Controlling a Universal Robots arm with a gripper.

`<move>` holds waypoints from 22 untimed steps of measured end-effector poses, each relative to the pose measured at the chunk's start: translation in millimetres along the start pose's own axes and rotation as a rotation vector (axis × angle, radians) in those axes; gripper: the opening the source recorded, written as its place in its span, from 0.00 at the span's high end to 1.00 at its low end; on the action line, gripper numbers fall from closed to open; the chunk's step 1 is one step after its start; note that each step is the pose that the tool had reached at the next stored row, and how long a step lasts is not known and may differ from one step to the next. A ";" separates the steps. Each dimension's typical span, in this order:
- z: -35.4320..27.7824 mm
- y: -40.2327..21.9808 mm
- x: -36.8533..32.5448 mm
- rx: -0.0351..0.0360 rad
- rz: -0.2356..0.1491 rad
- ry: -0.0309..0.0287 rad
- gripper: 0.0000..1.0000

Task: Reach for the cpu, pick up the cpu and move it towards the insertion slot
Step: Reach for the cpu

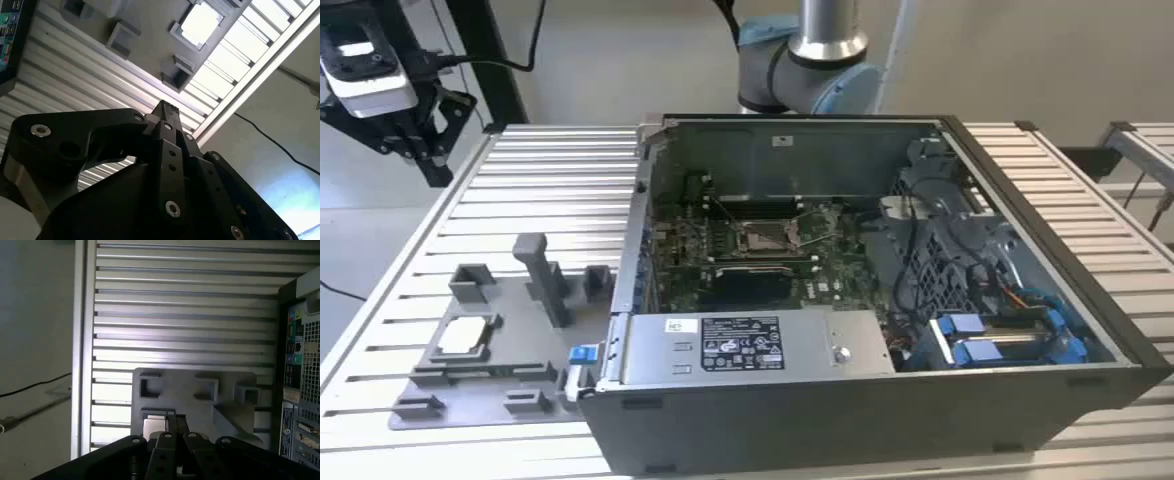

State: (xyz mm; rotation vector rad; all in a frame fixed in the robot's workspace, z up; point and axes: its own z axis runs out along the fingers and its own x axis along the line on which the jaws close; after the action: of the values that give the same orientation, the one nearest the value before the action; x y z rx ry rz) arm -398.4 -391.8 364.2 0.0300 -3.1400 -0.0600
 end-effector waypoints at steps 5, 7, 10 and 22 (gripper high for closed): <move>0.0 0.0 0.0 0.0000 0.000 0.0000 1.00; 0.0 0.0 0.0 0.0000 0.000 0.0000 1.00; 0.0 0.0 0.0 0.0000 0.000 0.0000 1.00; 2.0 -12.1 9.4 0.0000 0.000 -0.0024 1.00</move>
State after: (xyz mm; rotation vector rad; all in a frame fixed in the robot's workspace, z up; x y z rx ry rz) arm -407.5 -404.0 361.8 0.0300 -3.1424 -0.0601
